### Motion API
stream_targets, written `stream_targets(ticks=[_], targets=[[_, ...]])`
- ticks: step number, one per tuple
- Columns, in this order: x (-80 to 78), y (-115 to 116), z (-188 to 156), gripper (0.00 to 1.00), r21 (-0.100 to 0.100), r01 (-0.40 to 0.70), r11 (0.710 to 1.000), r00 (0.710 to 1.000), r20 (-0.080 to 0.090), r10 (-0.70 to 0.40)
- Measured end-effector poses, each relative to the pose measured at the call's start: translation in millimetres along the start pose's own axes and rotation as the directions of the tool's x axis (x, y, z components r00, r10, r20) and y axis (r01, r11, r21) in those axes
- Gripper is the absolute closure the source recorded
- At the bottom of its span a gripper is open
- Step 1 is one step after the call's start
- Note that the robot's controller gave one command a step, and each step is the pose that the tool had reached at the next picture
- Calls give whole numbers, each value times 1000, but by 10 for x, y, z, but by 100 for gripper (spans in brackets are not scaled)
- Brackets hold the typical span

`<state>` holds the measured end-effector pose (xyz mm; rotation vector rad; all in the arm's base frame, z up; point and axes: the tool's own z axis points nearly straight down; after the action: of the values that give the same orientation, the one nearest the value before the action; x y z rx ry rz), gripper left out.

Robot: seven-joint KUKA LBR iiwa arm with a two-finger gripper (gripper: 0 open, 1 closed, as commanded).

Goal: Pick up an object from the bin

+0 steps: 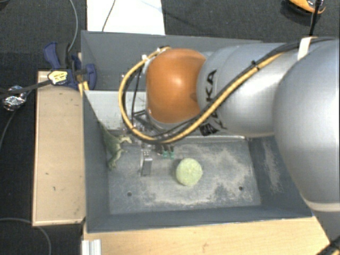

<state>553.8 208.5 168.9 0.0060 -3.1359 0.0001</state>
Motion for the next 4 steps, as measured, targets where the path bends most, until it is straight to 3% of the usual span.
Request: stream_targets(ticks=[1,2,3,4], targets=[[-21,-11,-49,0,-2,-6,1000,1000,8,6],[-240,-345,174,0,-1,61,998,998,4,-61],[-321,-619,140,0,-4,-97,995,995,9,97],[-377,-285,315,0,-3,-36,999,999,10,36]])
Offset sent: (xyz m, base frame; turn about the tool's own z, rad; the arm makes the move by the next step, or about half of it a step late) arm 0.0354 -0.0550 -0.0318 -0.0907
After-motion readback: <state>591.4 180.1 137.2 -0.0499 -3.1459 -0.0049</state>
